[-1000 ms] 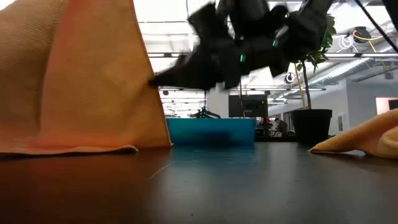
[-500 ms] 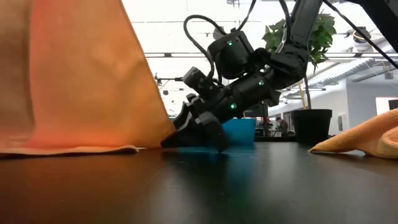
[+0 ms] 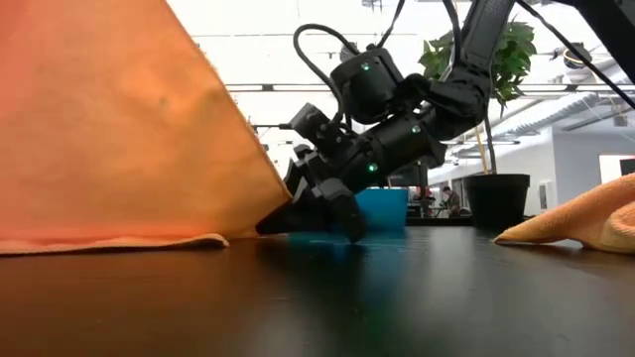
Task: Fold microfiber towels
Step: Fold the left orange microfiber towel
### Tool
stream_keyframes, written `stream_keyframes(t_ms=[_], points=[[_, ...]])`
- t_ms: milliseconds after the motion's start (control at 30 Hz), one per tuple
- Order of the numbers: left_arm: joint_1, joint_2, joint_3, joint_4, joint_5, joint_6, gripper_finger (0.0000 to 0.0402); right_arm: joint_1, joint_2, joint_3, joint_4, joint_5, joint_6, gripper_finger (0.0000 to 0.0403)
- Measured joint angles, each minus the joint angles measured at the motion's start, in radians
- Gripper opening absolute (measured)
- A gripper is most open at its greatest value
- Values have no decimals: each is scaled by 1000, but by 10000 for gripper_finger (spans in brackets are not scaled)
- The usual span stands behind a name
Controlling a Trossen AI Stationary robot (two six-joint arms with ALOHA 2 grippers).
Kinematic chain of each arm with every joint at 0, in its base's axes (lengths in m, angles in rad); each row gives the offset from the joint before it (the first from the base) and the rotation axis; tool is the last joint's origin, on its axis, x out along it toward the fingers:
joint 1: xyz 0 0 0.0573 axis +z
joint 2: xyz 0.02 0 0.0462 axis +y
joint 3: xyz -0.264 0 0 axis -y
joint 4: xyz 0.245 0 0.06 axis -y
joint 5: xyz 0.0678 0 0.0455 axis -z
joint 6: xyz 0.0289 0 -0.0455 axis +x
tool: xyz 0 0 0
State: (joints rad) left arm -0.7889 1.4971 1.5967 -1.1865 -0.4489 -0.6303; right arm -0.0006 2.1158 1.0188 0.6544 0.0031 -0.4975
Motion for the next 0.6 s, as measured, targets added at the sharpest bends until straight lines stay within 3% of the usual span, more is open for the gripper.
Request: stream_keyframes(t_ms=[233, 600], points=[[-32, 0, 0, -181, -8, -204, 0, 3, -1, 0, -108, -1, 42, 164], [-38, 0, 0, -334, 30, -382, 0, 42, -74, -2, -244, 14, 58, 150]])
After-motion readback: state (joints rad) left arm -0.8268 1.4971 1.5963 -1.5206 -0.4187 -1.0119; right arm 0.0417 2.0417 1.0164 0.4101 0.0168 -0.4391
